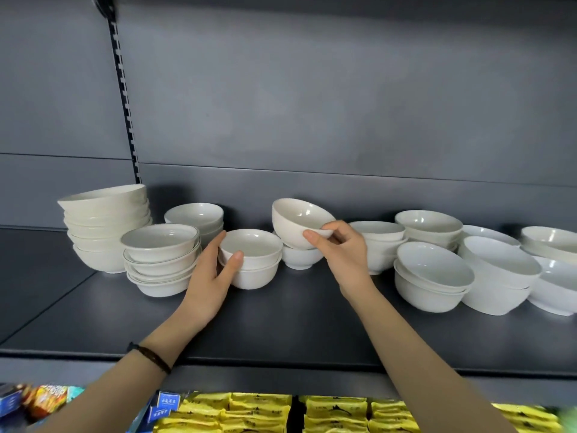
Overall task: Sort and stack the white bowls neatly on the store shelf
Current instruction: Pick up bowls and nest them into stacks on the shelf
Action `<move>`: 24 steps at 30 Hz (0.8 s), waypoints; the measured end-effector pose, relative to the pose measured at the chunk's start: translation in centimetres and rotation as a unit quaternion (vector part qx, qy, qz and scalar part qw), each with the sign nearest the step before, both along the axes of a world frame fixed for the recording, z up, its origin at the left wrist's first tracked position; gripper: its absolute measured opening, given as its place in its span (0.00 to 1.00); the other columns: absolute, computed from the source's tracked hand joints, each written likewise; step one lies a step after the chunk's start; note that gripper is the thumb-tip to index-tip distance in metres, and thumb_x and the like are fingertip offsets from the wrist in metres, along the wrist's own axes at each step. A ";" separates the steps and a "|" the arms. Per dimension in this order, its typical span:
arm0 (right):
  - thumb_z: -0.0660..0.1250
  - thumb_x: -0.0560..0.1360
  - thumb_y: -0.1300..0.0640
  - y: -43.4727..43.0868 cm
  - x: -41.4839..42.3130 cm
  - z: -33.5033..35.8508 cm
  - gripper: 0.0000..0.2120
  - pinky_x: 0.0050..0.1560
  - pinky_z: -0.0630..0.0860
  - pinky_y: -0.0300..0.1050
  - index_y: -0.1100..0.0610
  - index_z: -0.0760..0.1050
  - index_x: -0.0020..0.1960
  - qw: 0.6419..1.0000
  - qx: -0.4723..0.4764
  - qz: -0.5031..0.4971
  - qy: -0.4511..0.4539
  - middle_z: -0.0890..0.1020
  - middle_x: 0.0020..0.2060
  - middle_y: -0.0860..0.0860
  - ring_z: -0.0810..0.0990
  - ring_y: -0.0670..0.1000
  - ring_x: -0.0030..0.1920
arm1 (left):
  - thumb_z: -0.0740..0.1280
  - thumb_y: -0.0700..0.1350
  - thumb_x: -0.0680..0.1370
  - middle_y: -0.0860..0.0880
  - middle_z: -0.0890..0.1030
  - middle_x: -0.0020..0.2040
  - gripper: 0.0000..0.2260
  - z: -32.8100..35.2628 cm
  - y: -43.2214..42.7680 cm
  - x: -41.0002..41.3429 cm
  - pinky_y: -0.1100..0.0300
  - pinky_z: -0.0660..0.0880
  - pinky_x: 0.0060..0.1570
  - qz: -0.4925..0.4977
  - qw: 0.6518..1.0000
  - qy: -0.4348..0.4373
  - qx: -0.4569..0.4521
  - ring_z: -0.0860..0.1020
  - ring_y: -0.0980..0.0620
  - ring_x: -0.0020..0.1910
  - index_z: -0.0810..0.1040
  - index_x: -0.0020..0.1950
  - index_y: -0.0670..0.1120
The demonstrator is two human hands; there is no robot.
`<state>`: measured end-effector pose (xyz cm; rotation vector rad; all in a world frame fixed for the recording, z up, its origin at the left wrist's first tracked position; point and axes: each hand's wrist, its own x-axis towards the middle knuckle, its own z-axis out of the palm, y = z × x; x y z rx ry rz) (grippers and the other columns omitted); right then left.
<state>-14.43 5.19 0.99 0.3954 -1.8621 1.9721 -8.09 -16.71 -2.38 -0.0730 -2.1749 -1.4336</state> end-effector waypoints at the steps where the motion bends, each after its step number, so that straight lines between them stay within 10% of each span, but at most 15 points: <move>1: 0.79 0.65 0.57 -0.1 -0.2 -0.1 0.11 0.45 0.74 0.39 0.55 0.76 0.37 1.000 0.012 -0.022 0.002 0.80 0.39 0.48 0.78 0.45 0.41 | 0.64 0.53 0.79 0.43 0.73 0.68 0.28 0.0 0.0 0.0 0.56 0.64 0.69 0.001 1.000 0.000 0.003 0.70 0.47 0.68 0.62 0.76 0.46; 12: 0.79 0.64 0.49 -1.8 -2.1 -1.6 0.15 0.46 0.71 0.42 0.57 0.79 0.41 0.964 0.210 -0.162 0.018 0.80 0.46 0.52 0.77 0.52 0.48 | 0.73 0.49 0.73 0.64 0.69 0.63 0.33 0.1 0.1 0.1 0.57 0.66 0.69 -0.047 0.998 -0.003 0.040 0.70 0.58 0.67 0.60 0.73 0.52; 24: 0.77 0.68 0.54 -0.7 -1.8 -2.0 0.26 0.53 0.72 0.42 0.53 0.72 0.63 0.960 0.260 -0.098 -0.036 0.77 0.58 0.50 0.74 0.51 0.59 | 0.74 0.40 0.72 0.55 0.74 0.63 0.30 -0.4 -0.2 -0.1 0.57 0.72 0.62 -0.078 0.993 -0.001 0.086 0.75 0.53 0.63 0.64 0.68 0.52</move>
